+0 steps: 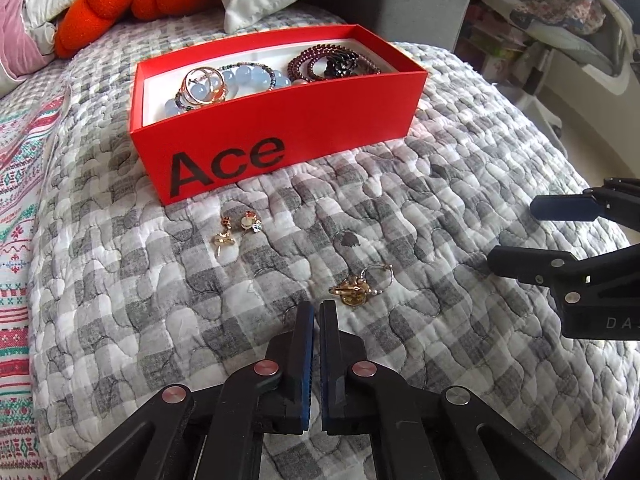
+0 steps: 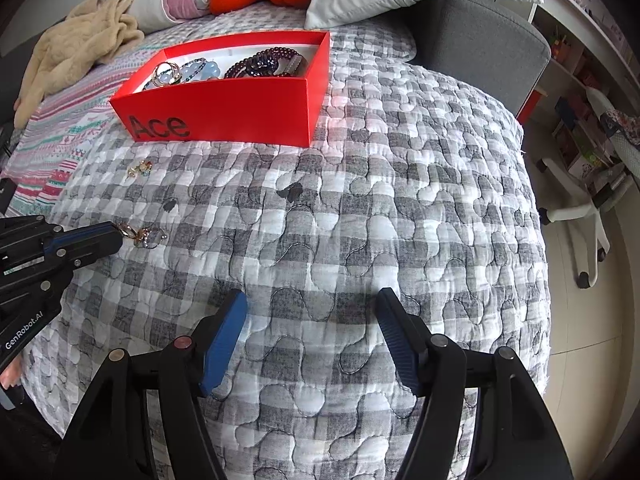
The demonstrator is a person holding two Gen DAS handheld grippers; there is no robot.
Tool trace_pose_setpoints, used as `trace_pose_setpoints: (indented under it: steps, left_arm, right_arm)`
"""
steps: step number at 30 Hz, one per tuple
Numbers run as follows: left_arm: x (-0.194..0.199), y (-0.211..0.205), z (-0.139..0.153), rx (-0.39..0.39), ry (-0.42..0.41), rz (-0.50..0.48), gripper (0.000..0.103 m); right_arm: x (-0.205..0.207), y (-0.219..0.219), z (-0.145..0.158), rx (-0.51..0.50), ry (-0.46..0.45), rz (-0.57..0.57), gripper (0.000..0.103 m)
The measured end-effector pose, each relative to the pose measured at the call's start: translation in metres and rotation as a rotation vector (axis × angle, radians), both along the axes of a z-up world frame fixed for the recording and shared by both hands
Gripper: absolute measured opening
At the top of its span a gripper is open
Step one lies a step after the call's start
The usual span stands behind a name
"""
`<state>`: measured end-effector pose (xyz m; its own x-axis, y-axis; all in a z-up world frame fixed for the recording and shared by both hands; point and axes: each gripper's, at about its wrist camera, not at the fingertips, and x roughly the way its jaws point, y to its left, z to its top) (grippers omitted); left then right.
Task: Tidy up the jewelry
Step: 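Move the left gripper to the gold ring and grasp it, then hold the gold ring in the left gripper while the right gripper grasps the silver ring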
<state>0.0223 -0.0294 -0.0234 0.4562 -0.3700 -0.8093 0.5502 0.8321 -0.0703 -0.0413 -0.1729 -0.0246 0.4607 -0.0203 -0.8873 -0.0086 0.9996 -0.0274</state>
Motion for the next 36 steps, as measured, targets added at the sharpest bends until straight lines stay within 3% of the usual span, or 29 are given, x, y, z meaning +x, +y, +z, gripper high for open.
trace_pose_setpoints:
  steps: [1, 3, 5, 13, 18, 28, 36]
  left_arm:
    - [-0.002, 0.0, 0.0, 0.005, -0.006, -0.014, 0.003]
    - [-0.005, -0.003, -0.001, 0.01, -0.003, -0.048, 0.03]
    - [-0.008, -0.006, -0.002, 0.011, -0.017, -0.061, 0.04]
    - [0.002, -0.014, -0.006, -0.033, -0.002, -0.006, 0.038]
    - [0.008, -0.015, -0.007, -0.053, 0.015, 0.01, 0.014]
    - [0.006, 0.006, 0.005, -0.041, 0.012, 0.076, 0.012]
    - [0.004, 0.035, 0.006, -0.015, 0.031, 0.151, 0.012]
  right_arm:
    - [0.0, 0.0, 0.0, 0.001, 0.0, 0.001, 0.07]
    - [0.0, 0.0, 0.0, -0.002, -0.001, 0.006, 0.07]
    - [-0.001, 0.0, -0.001, -0.001, -0.003, 0.01, 0.07]
    - [-0.002, -0.001, -0.001, 0.0, -0.002, 0.017, 0.07]
    - [-0.002, -0.002, -0.002, 0.001, 0.001, 0.021, 0.07]
    - [0.003, 0.018, 0.001, 0.002, -0.011, 0.067, 0.071]
    - [0.006, 0.072, -0.004, -0.026, -0.011, 0.22, 0.071]
